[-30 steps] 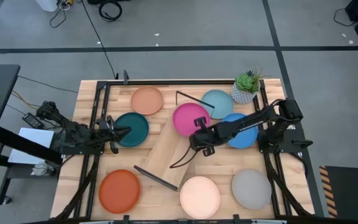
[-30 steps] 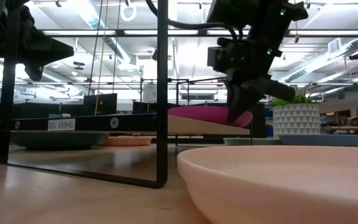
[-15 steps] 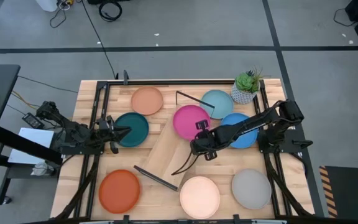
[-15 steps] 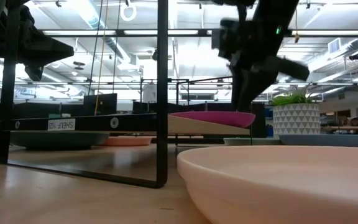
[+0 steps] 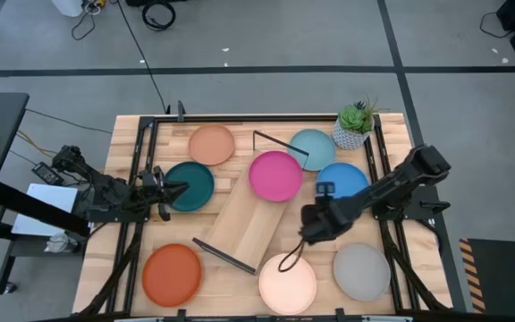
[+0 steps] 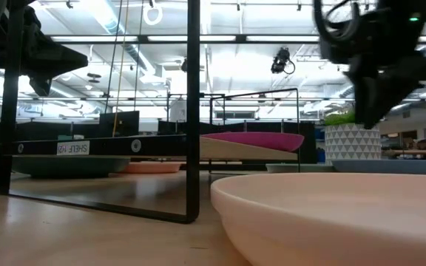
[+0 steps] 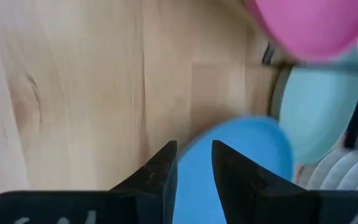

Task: Place and stack plates onto a shelf
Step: Stack the blue plate on top of the pink plate on the shelf, then put the peach plate on the shelf

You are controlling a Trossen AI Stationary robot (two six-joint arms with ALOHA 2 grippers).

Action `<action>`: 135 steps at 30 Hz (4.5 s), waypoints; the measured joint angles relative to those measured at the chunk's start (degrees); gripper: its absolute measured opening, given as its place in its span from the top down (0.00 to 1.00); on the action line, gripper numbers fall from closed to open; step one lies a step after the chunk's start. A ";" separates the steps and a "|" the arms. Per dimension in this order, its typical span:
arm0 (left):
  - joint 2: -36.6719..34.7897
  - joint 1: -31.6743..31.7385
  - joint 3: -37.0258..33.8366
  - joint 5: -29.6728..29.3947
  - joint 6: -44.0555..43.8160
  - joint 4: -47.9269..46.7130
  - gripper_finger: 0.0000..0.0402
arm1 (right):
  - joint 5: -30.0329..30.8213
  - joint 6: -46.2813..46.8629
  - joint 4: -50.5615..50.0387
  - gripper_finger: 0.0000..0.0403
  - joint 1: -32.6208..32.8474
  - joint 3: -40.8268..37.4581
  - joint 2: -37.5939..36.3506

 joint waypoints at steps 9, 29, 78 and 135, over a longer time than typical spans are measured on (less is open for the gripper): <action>-0.01 -0.01 0.00 0.01 -0.01 0.00 0.89 | -5.21 12.90 6.61 0.70 0.38 -14.12 -10.84; 0.00 0.00 0.00 0.00 0.00 0.00 0.89 | -11.92 12.42 11.39 0.76 -3.21 -20.84 -9.55; 0.08 -0.01 0.00 -0.01 -0.05 0.25 0.89 | -5.06 -40.36 16.11 0.92 -12.21 8.51 0.15; 0.76 0.01 -0.02 -0.04 0.03 0.87 0.89 | -26.71 -21.36 48.23 0.72 -3.55 -24.51 -16.68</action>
